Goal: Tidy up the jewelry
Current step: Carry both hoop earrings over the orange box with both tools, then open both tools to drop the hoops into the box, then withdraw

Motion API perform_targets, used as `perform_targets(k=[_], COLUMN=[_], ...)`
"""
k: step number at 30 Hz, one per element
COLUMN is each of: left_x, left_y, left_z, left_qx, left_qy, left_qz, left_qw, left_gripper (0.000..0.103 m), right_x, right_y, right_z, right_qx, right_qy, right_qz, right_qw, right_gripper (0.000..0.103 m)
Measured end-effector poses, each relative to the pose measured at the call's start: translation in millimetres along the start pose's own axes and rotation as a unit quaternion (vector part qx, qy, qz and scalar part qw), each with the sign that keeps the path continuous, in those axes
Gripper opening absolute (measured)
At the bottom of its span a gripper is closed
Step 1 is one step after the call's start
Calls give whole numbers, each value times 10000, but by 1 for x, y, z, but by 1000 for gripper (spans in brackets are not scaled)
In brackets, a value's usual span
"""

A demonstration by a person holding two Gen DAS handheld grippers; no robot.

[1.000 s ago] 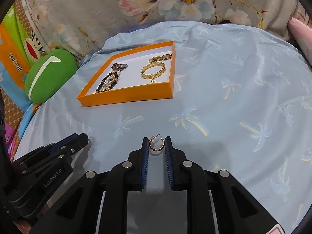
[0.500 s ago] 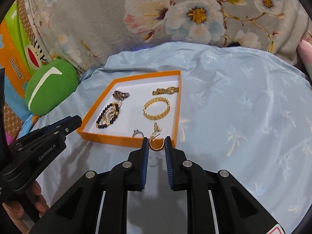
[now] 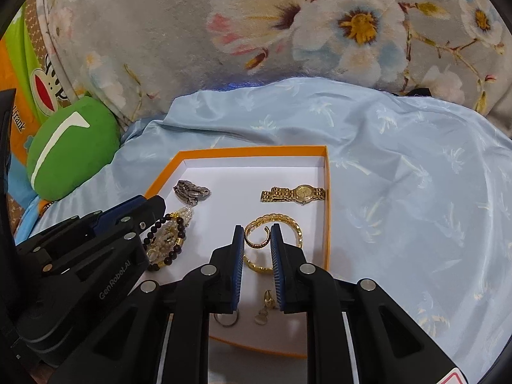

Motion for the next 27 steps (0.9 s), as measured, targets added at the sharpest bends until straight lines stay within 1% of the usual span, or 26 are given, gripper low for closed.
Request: perform_targets(k=[8,12,27], left_x=[-14,-15,-21], left_y=[-3,-3,-5], left_z=[4,2,1], left_qx=[25,-30,-43], left_qy=[39,64,88], left_qz=[102,89,143], left_qw=[9999,9999,9998], left_gripper=[16,16,16], right_x=[-9,-8,-13], right_y=[0,2,4], right_z=[2,2,-2], right_qx=[90,94,38], right_qy=[-61,-66,-89], right_qz=[-37,-88,-51], right_qw=[9999,9999,9999], right_gripper=[16,16,17])
Point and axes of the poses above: each gripper's, at about its wrist camera, not at the fingertips, and x roughly against the way its jaws point, z to its left, y to its top, the point moved 2 cm from there along -x, roughly the way its jaws point, and after that the axes turned 14 degrees about -x, right-handed, at the moved point
